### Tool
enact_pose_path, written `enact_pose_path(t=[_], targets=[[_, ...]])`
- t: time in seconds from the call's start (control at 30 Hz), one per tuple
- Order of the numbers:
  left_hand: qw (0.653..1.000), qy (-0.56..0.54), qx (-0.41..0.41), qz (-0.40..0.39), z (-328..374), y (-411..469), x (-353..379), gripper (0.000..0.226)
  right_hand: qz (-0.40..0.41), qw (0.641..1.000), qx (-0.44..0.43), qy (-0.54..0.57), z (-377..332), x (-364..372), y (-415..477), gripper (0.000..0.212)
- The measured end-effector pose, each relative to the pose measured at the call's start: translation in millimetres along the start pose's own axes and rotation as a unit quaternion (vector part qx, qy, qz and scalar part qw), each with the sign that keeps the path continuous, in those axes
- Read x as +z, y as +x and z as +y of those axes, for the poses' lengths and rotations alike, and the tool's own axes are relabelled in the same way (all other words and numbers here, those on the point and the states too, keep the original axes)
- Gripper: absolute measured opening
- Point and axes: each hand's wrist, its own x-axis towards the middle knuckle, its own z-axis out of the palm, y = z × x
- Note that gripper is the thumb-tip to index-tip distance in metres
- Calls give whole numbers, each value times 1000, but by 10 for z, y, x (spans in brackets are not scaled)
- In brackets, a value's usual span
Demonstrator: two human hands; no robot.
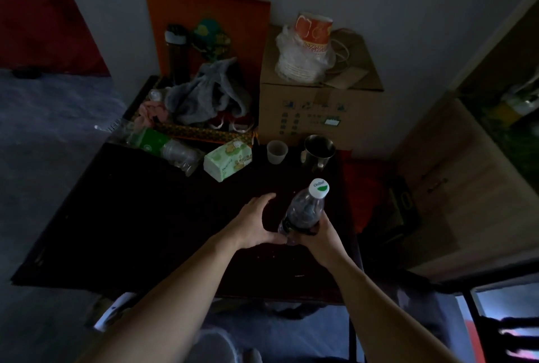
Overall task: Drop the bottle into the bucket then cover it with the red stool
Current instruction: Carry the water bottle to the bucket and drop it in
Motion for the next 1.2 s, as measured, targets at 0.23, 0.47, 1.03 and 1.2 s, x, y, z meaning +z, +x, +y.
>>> enact_pose_path(t=[0.23,0.47,1.03,1.2], targets=[[999,-11,45,12,120,-330,-5,113,-1,1000,-20,-13,-134,-80,-331,91],[997,-13,68,17,221,-836,111,115,2,998,-44,-44,-140,-80,-866,83],[995,-24,95,28,110,-2181,674,118,36,998,-39,-46,214,108,-2371,84],[994,-20,98,49,59,-2483,663,111,11,999,-35,-35,239,279,-2568,85]])
